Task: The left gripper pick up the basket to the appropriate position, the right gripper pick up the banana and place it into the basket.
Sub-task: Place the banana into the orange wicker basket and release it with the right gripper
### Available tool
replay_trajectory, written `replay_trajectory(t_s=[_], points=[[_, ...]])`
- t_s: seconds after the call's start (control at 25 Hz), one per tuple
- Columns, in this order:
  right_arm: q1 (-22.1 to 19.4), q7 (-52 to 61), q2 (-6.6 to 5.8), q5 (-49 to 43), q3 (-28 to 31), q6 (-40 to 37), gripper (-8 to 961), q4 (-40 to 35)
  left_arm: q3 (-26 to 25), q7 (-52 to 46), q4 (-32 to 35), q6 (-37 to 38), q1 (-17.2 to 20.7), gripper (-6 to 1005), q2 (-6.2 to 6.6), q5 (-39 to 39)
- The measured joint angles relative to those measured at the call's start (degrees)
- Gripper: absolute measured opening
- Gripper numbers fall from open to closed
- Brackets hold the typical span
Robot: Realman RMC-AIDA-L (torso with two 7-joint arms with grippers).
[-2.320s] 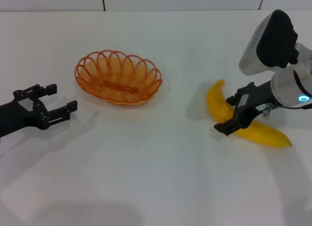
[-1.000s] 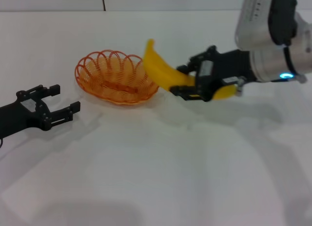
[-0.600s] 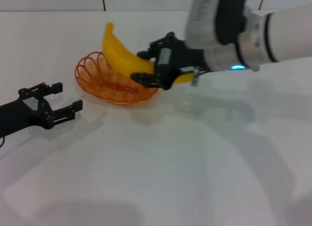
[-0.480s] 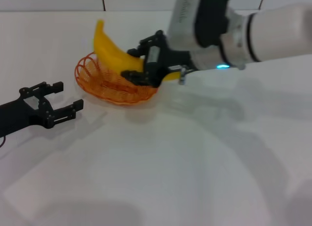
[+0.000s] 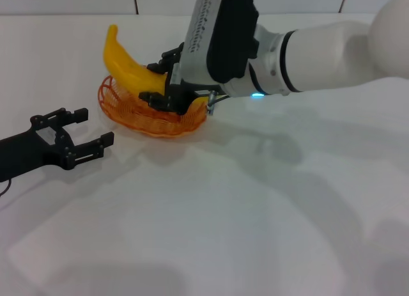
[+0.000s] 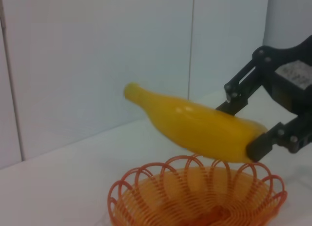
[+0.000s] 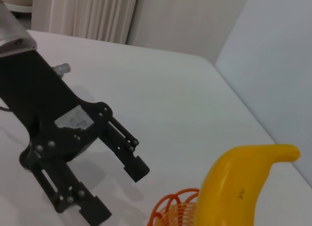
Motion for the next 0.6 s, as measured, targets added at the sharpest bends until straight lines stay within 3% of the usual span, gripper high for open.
replay_trajectory(t_s=[0.6], points=[[1.3, 0.42, 0.07, 0.03, -2.88, 4.07, 475, 3.02, 0.53, 0.08, -0.08, -0.02, -0.19, 784, 0.02, -0.17]])
